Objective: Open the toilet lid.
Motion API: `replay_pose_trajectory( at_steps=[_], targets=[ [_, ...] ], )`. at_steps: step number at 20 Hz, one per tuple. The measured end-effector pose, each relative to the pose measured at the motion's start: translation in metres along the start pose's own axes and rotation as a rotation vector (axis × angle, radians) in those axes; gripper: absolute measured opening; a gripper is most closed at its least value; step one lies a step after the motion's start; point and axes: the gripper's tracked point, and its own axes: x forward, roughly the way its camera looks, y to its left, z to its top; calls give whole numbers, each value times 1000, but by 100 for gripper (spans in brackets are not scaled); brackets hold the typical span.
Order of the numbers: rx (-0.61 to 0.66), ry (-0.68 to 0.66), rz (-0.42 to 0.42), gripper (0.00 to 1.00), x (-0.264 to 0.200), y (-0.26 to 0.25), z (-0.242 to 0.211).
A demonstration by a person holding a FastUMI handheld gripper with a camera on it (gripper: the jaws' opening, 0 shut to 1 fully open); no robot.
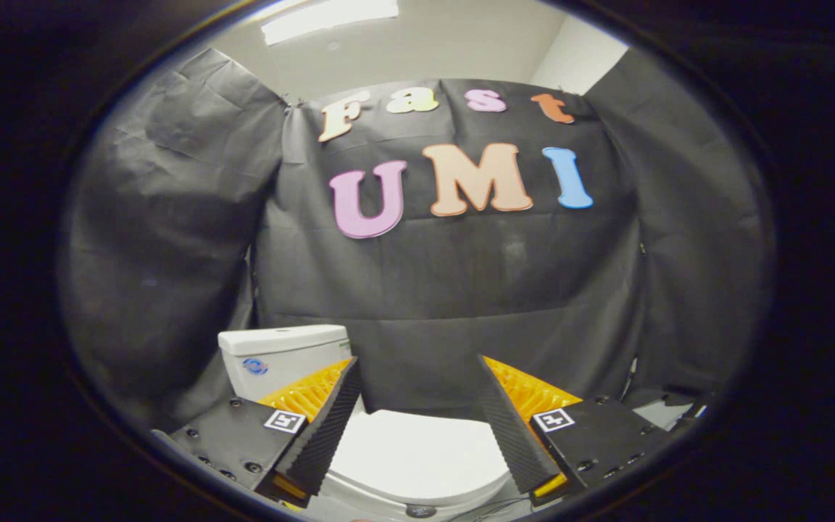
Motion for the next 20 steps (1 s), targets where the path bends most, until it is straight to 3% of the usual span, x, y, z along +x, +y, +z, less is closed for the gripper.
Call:
replay_pose_trajectory(
  at_steps=[5,9,12,20],
  targets=[
    [145,-63,-168,97,-9,-8,-17],
    [283,-69,-253,96,-15,-8,-41],
    [366,-36,-362,96,-19,-17,-75],
    [649,-9,-535,92,-38,-28,-153]
  ],
)
